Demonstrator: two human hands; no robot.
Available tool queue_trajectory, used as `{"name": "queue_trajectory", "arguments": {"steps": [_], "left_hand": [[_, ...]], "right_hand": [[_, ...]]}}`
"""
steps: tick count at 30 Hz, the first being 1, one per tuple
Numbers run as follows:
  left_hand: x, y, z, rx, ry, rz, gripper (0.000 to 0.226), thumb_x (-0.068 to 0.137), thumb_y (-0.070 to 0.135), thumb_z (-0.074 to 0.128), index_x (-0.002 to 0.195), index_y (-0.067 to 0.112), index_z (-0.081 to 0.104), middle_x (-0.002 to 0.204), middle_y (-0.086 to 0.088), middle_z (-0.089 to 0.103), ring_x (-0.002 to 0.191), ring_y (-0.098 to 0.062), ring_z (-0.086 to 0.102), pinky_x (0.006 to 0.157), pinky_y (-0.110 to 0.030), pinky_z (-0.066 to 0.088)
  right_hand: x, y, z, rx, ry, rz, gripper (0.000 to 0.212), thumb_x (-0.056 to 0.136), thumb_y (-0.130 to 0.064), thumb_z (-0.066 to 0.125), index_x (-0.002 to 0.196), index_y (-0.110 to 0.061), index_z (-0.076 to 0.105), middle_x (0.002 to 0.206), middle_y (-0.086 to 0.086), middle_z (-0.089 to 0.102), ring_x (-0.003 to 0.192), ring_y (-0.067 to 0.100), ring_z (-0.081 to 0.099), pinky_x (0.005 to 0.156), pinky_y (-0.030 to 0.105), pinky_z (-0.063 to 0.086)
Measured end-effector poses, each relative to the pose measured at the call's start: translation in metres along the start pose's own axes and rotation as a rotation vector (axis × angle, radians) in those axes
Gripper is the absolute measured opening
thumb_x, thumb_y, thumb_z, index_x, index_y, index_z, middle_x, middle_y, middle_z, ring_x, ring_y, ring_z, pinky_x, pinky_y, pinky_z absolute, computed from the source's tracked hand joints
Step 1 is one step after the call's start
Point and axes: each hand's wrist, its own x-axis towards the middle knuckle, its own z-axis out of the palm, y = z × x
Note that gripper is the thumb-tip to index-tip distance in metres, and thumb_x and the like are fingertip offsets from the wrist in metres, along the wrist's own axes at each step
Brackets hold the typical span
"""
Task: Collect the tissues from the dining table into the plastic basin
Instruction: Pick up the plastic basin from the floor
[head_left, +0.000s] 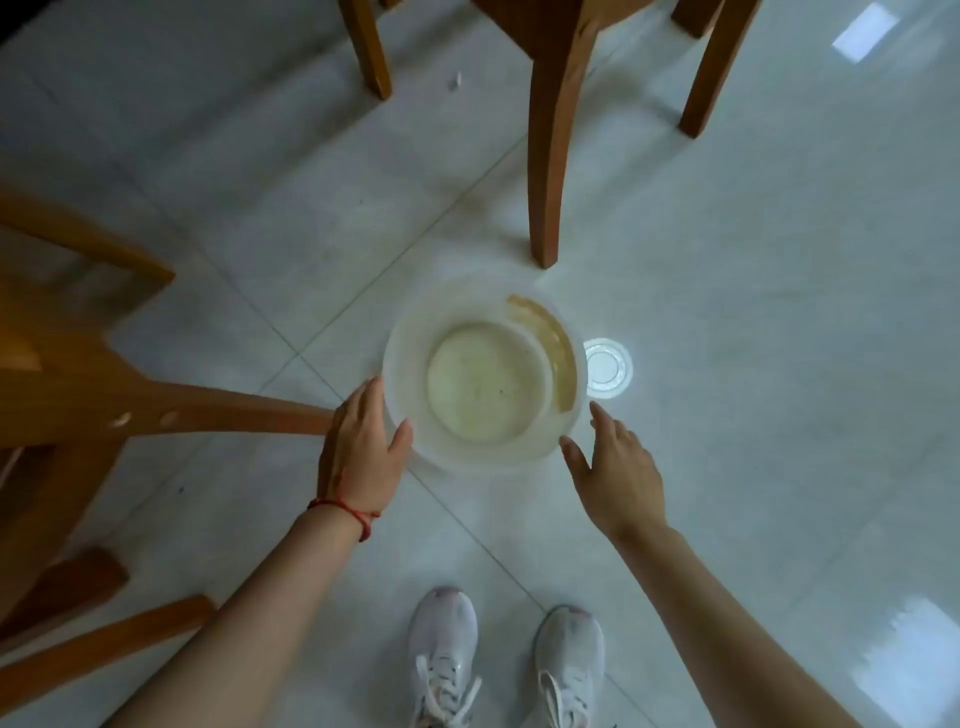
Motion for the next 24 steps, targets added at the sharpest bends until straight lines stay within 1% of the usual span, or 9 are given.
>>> {"name": "queue_trajectory", "arguments": {"steps": [3, 6, 10, 12, 14, 16, 19, 22, 24], "left_hand": [[0.008, -0.009, 0.010, -0.019, 0.003, -0.033, 0.065, 0.083, 0.012, 0.059, 0.138, -0.001, 0.029, 0.144, -0.023, 0.036, 0.133, -0.034, 0.033, 0.108, -0.036, 0.027], [0.013, -0.014, 0.018, -0.050, -0.005, -0.064, 0.062, 0.084, 0.011, 0.057, 0.138, 0.001, 0.030, 0.138, -0.022, 0.042, 0.127, -0.035, 0.039, 0.102, -0.037, 0.034], [0.024, -0.012, 0.021, -0.175, 0.003, -0.129, 0.048, 0.084, 0.006, 0.055, 0.130, 0.005, 0.043, 0.124, -0.017, 0.057, 0.111, -0.032, 0.055, 0.094, -0.036, 0.045], [0.026, -0.009, 0.020, -0.261, 0.014, -0.190, 0.046, 0.082, 0.000, 0.054, 0.127, 0.007, 0.048, 0.122, -0.015, 0.060, 0.106, -0.031, 0.059, 0.092, -0.038, 0.047], [0.026, -0.008, 0.019, -0.330, 0.025, -0.250, 0.049, 0.080, -0.004, 0.054, 0.127, 0.006, 0.049, 0.123, -0.015, 0.060, 0.099, -0.029, 0.061, 0.088, -0.034, 0.048], [0.021, -0.006, 0.019, -0.369, 0.029, -0.282, 0.051, 0.078, -0.006, 0.054, 0.127, 0.006, 0.050, 0.124, -0.015, 0.060, 0.091, -0.023, 0.061, 0.083, -0.030, 0.047], [0.005, 0.002, 0.016, -0.416, 0.052, -0.312, 0.051, 0.077, -0.006, 0.055, 0.126, 0.007, 0.050, 0.123, -0.014, 0.060, 0.088, -0.019, 0.058, 0.078, -0.029, 0.045], [-0.016, 0.012, 0.004, -0.415, 0.088, -0.322, 0.049, 0.077, -0.004, 0.057, 0.124, 0.008, 0.052, 0.119, -0.013, 0.062, 0.086, -0.016, 0.058, 0.076, -0.026, 0.043], [-0.032, 0.022, -0.008, -0.425, 0.105, -0.327, 0.048, 0.076, -0.004, 0.058, 0.122, 0.009, 0.055, 0.117, -0.013, 0.064, 0.085, -0.016, 0.059, 0.077, -0.024, 0.043]], "right_hand": [[0.013, 0.001, 0.018, 0.158, 0.005, 0.094, 0.058, 0.092, -0.044, 0.041, 0.140, -0.014, 0.024, 0.132, 0.005, 0.053, 0.120, 0.026, 0.048, 0.092, 0.041, 0.041], [0.019, -0.001, 0.031, 0.256, 0.011, 0.126, 0.048, 0.092, -0.039, 0.042, 0.134, -0.018, 0.033, 0.122, 0.003, 0.060, 0.112, 0.024, 0.054, 0.080, 0.036, 0.042], [0.023, -0.001, 0.036, 0.496, 0.112, 0.169, 0.037, 0.090, -0.027, 0.048, 0.126, -0.016, 0.046, 0.099, 0.006, 0.066, 0.089, 0.020, 0.061, 0.074, 0.031, 0.045], [0.023, -0.002, 0.035, 0.586, 0.143, 0.188, 0.033, 0.089, -0.021, 0.050, 0.122, -0.016, 0.051, 0.090, 0.003, 0.066, 0.074, 0.011, 0.059, 0.069, 0.027, 0.045], [0.022, -0.002, 0.034, 0.615, 0.161, 0.196, 0.032, 0.089, -0.017, 0.049, 0.120, -0.015, 0.053, 0.084, 0.001, 0.065, 0.067, 0.002, 0.056, 0.062, 0.023, 0.042], [0.020, 0.000, 0.030, 0.623, 0.175, 0.204, 0.032, 0.089, -0.015, 0.048, 0.120, -0.015, 0.054, 0.086, 0.003, 0.066, 0.065, -0.001, 0.055, 0.059, 0.020, 0.040], [0.009, 0.002, 0.020, 0.637, 0.195, 0.224, 0.035, 0.089, -0.015, 0.048, 0.123, -0.015, 0.053, 0.090, 0.005, 0.067, 0.066, 0.004, 0.057, 0.059, 0.018, 0.040], [-0.011, 0.000, 0.006, 0.641, 0.204, 0.211, 0.035, 0.089, -0.015, 0.050, 0.123, -0.017, 0.053, 0.087, 0.002, 0.065, 0.068, 0.001, 0.057, 0.055, 0.005, 0.040], [-0.028, -0.002, -0.008, 0.651, 0.209, 0.210, 0.035, 0.088, -0.015, 0.050, 0.123, -0.018, 0.054, 0.083, -0.001, 0.064, 0.069, -0.001, 0.057, 0.055, 0.003, 0.040]]}}
